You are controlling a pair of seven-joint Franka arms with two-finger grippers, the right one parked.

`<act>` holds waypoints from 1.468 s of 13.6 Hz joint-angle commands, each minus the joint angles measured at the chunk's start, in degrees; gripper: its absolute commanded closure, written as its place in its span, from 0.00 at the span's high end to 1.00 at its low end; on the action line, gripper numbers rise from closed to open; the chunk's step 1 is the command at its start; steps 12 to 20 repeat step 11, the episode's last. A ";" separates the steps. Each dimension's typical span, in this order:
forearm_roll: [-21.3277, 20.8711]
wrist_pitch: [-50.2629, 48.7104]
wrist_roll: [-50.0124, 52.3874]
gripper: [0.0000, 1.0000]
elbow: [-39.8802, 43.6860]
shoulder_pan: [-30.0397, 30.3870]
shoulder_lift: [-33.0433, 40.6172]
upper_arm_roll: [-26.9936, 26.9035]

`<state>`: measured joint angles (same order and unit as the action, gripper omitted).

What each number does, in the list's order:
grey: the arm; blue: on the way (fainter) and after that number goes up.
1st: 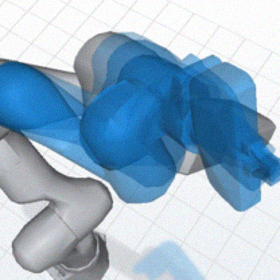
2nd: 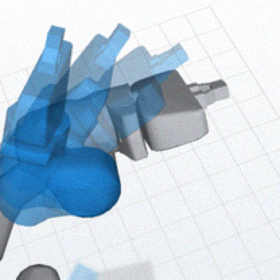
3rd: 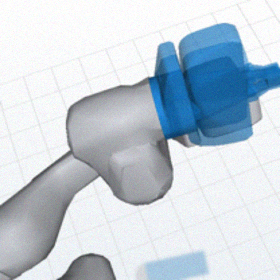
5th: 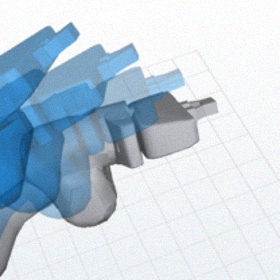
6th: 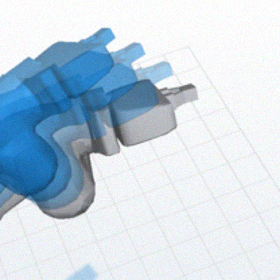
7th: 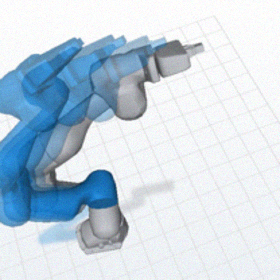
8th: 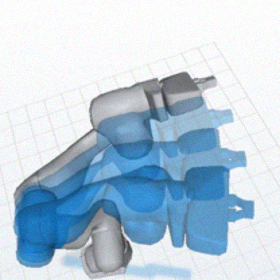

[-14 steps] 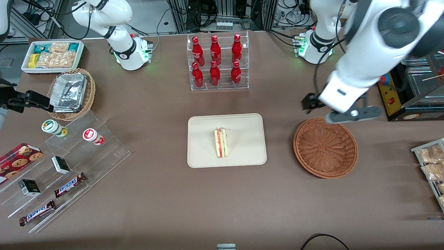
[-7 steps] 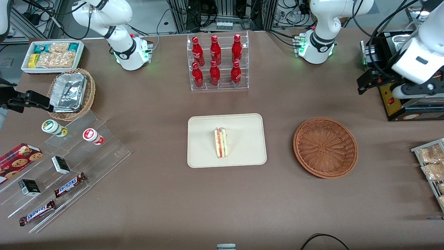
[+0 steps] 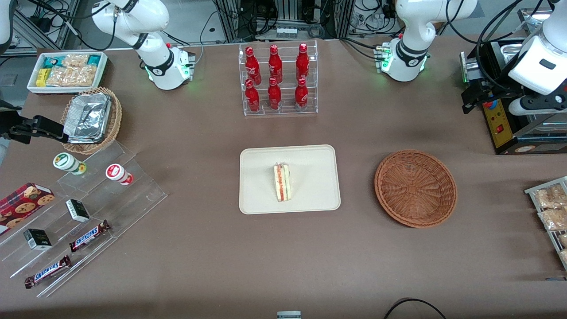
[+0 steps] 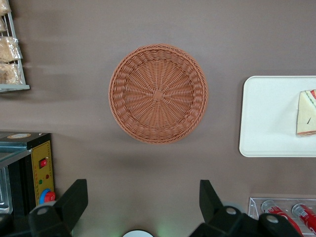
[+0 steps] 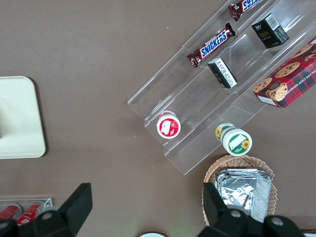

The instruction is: Place sandwich from basket to tray

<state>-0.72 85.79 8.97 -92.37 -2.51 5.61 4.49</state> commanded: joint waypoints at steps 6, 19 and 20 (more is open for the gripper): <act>0.02 -3.70 -4.93 1.00 12.13 -0.13 -8.42 -1.24; -0.16 -4.31 -4.84 1.00 11.17 0.14 -7.82 -1.33; -0.16 -4.31 -4.84 1.00 11.17 0.14 -7.82 -1.33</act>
